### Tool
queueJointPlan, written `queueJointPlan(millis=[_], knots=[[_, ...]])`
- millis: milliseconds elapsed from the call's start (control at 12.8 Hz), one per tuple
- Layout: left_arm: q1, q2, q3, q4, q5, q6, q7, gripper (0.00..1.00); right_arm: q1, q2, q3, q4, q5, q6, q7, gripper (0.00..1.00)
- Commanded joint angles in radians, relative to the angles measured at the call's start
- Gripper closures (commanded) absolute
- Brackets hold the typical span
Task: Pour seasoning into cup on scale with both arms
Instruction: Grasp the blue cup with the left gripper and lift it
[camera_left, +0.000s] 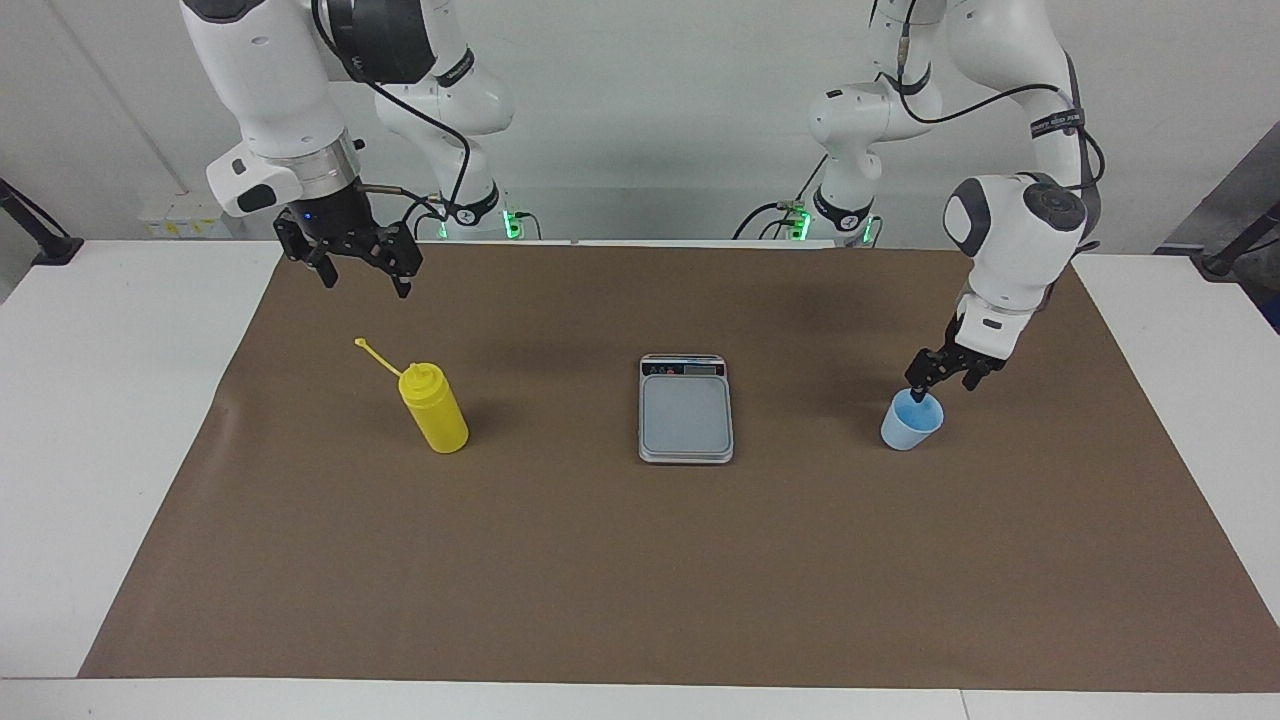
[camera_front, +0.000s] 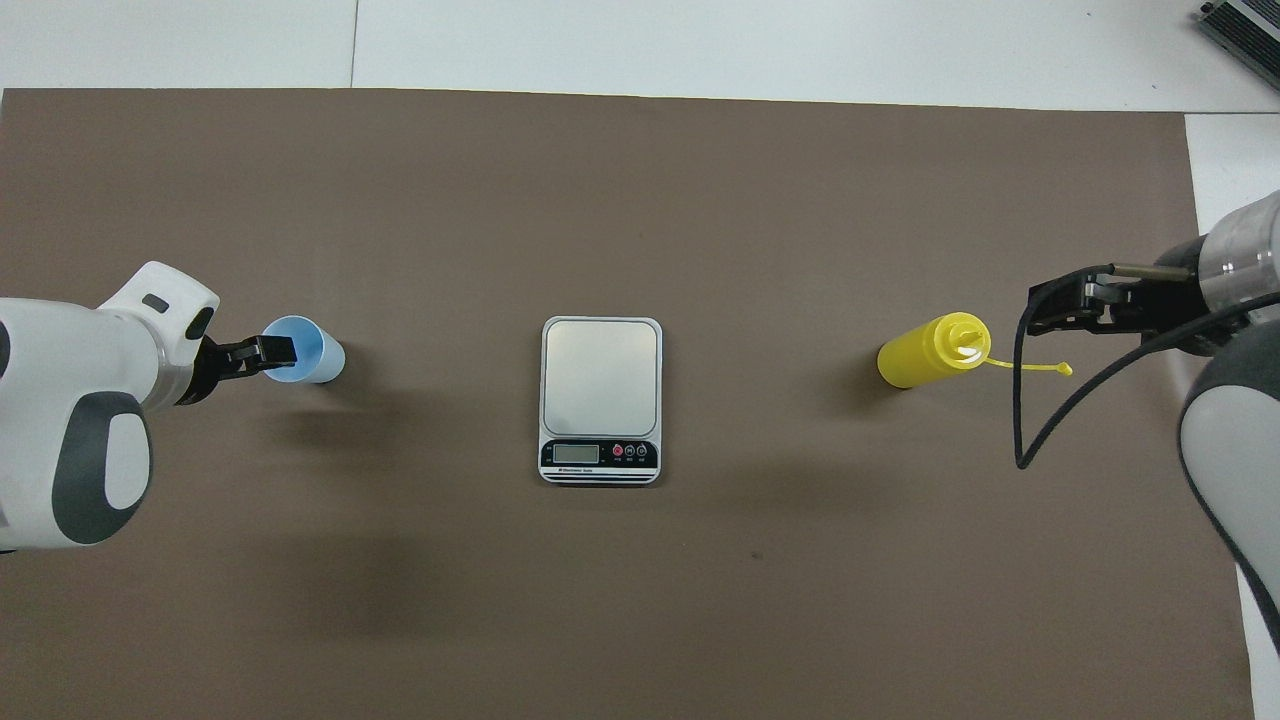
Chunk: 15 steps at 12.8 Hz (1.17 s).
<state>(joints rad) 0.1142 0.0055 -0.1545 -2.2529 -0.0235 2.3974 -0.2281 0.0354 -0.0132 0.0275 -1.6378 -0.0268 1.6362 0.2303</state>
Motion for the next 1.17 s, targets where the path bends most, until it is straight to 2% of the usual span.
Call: queueJointPlan(millis=[0,234,390,468,701,1091], knots=[[0.007,0.049,-0.008,-0.017,-0.013,0.081,-0.025,0.0,-0.009,0.009,0.003,0.013,-0.002,-0.009,-0.019,0.0],[-0.001,0.067,-0.01,-0.024,-0.013,0.108,-0.075,0.0,-0.009,0.009,0.003,0.013,-0.002,-0.009,-0.019,0.0],[-0.001,0.073,-0.01,-0.024,-0.013,0.108,-0.06,0.86,-0.009,0.009,0.003,0.013,-0.002,-0.009,-0.019,0.0],[-0.001,0.073,-0.01,-0.024,-0.013,0.103,-0.05,1.0,-0.009,0.009,0.003,0.013,-0.002,-0.009,-0.019,0.0],[-0.008,0.076,-0.01,-0.007,-0.013,0.092,-0.028,1.0,-0.009,0.009,0.003,0.013,-0.002,-0.009,-0.019,0.0],[-0.036,0.094,-0.014,0.201,-0.013,-0.096,-0.034,1.0,-0.009,0.009,0.003,0.013,-0.002,-0.009,-0.019,0.0]])
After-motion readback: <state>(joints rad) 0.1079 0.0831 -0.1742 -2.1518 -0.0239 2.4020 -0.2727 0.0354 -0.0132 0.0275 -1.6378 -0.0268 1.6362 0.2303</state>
